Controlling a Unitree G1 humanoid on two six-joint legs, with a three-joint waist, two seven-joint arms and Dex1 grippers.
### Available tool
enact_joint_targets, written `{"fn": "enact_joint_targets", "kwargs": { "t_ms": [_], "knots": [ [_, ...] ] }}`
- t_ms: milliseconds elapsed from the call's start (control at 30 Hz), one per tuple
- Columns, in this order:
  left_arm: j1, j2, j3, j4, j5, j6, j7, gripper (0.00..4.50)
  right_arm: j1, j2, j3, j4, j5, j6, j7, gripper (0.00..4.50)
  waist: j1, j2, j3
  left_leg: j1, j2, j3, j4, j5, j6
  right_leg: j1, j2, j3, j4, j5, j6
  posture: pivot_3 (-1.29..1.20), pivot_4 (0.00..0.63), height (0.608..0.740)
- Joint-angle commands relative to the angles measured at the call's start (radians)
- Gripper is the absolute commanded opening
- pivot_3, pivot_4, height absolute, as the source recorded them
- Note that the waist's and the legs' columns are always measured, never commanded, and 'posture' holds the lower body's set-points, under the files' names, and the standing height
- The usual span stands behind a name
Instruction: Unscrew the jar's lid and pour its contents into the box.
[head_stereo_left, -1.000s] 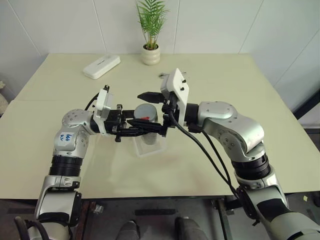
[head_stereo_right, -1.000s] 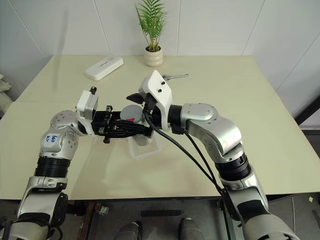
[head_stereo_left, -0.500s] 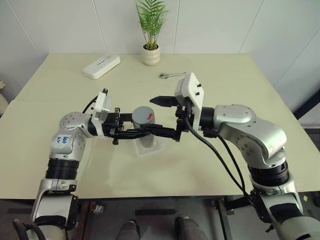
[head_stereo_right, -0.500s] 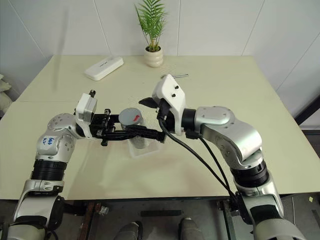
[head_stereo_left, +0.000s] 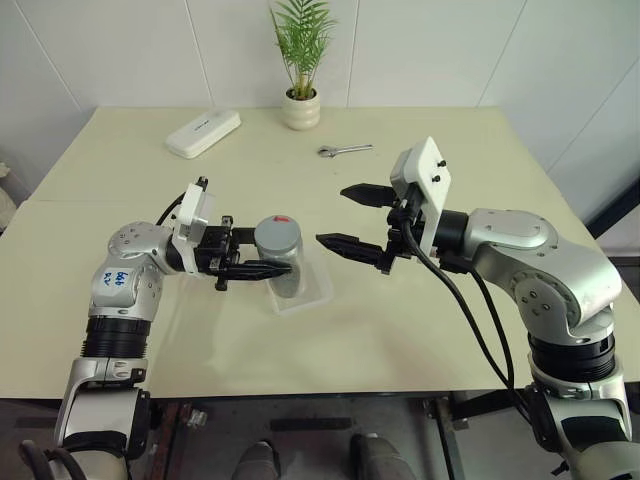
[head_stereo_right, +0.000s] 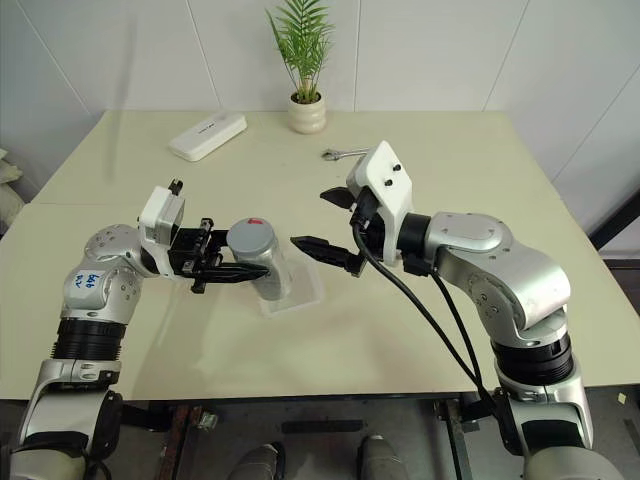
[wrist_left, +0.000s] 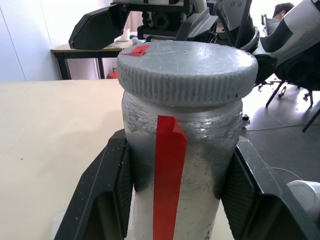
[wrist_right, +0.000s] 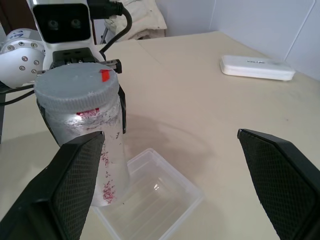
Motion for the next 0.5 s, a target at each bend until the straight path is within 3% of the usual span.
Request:
{"fn": "enact_joint_targets", "kwargs": {
  "t_ms": [33, 500],
  "knots": [
    [-0.035, 0.011, 0.005, 0.003, -0.012, -0.003, -0.012, 1.97, -0.053, 0.006, -0.030, -0.018, 0.015, -0.017, -0.011, 4.47, 0.000, 0.000, 0.000, 0.000, 0.000, 0.000, 0.000, 0.000, 0.000, 0.000, 0.000, 0.000, 0.000, 0.000, 0.000, 0.00, 0.150, 0.740],
    [-0.097, 0.009, -0.044, 0.061, 0.008, 0.023, -0.046, 1.97, -0.154, 0.198, 0.053, 0.072, 0.019, -0.061, -0.003, 4.47, 0.001, 0.000, 0.000, -0.001, 0.001, 0.000, 0.000, 0.000, 0.000, -0.001, 0.001, 0.000, 0.000, 0.000, 0.000, 0.00, 0.150, 0.740]
  ]
}}
